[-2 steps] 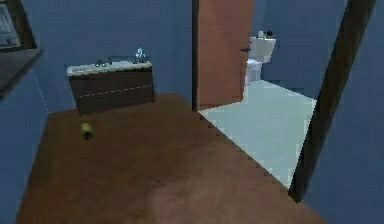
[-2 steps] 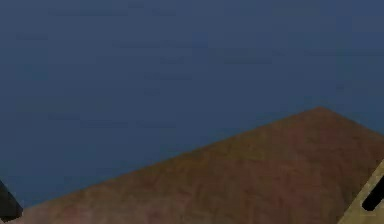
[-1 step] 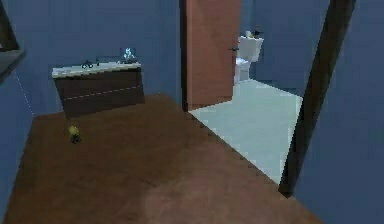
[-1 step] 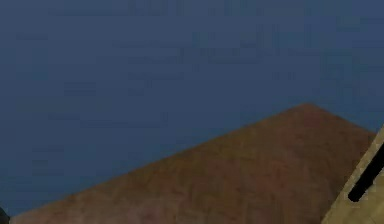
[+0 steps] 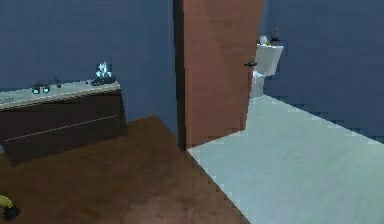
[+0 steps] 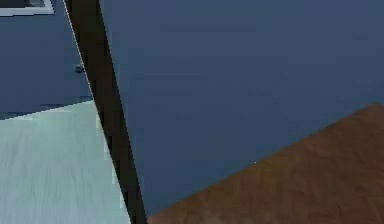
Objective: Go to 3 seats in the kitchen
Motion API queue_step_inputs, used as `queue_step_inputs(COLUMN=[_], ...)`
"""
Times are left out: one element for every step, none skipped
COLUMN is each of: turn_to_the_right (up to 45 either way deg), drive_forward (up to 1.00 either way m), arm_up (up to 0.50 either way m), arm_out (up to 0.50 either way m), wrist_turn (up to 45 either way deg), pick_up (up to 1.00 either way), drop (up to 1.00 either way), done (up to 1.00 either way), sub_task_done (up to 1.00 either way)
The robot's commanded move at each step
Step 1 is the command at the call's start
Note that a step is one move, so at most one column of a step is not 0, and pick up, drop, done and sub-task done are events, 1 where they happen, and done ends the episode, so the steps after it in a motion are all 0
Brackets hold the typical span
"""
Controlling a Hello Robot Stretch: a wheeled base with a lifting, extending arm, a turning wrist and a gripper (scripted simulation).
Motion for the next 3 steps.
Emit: queue_step_inputs(turn_to_the_right=[0.0,24.0,3.0], drive_forward=[0.20,0.00,0.00], arm_up=[0.00,0.00,0.00], arm_out=[0.00,0.00,0.00], wrist_turn=[0.0,0.0,0.0], pick_up=[0.00,0.00,0.00], drop=[0.00,0.00,0.00], done=[0.00,0.00,0.00], sub_task_done=[0.00,0.00,0.00])
